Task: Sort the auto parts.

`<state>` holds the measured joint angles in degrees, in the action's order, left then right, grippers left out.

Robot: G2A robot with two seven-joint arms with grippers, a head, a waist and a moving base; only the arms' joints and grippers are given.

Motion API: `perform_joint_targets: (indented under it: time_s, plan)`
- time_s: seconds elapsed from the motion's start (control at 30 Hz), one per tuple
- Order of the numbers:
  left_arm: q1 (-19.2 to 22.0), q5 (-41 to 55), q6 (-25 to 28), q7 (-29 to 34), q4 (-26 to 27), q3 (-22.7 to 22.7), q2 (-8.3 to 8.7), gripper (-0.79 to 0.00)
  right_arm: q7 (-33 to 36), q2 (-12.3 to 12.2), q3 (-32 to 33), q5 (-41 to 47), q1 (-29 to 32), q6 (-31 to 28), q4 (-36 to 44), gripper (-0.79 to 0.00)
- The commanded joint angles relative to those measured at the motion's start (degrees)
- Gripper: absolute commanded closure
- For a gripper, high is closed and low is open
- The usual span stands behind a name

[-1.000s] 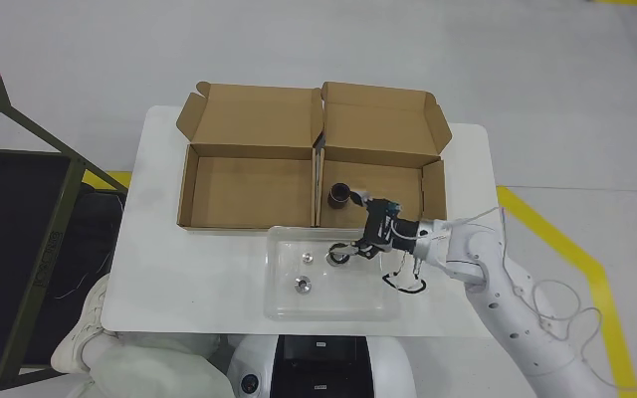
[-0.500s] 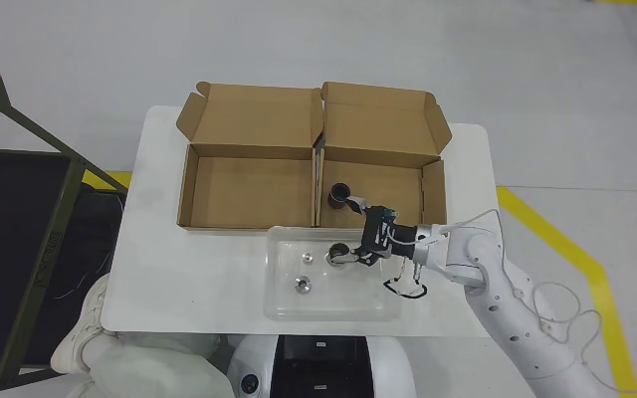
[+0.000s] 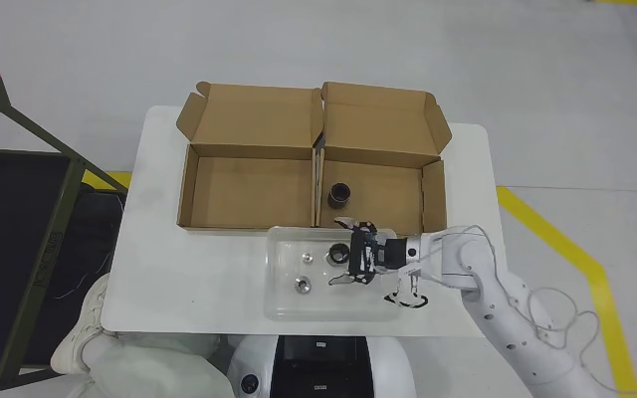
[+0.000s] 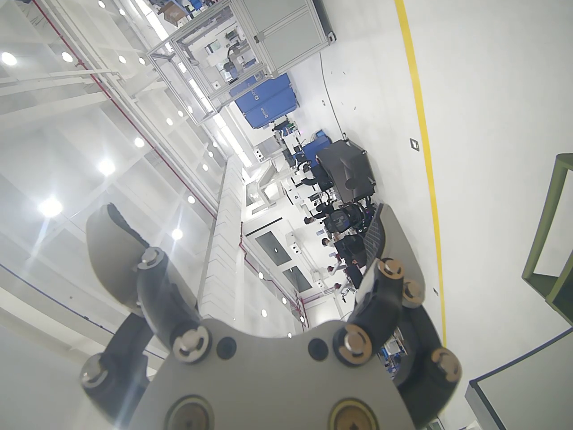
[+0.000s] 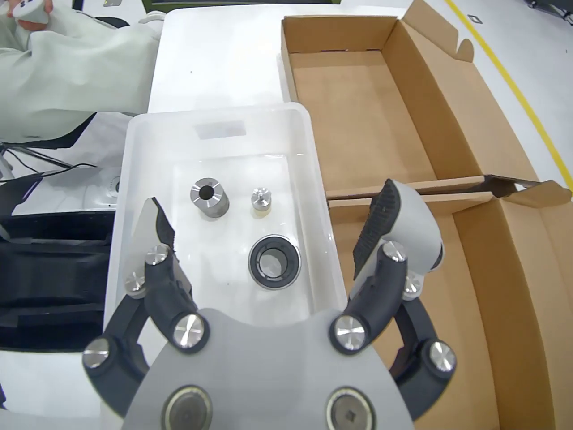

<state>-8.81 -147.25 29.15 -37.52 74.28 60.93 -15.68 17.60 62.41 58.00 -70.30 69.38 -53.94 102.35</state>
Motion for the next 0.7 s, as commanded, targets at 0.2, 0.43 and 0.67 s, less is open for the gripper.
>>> perform_joint_targets:
  time_s: [0.2, 0.43, 0.67]
  plan:
    - [0.0, 0.0, 0.0, 0.0, 0.0, 0.0, 0.0, -0.785, 5.8, -0.4, -3.0, -2.4, 0.0, -4.1, 1.2, -0.785]
    - [0.0, 0.0, 0.0, 0.0, 0.0, 0.0, 0.0, -0.785, 6.7, -0.5, -4.6, -5.2, -1.0, -2.8, -1.1, -0.785]
    - [0.0, 0.0, 0.0, 0.0, 0.0, 0.0, 0.0, -0.785, 4.7, -0.6, -5.0, -8.6, -1.0, -0.7, -2.6, -0.785]
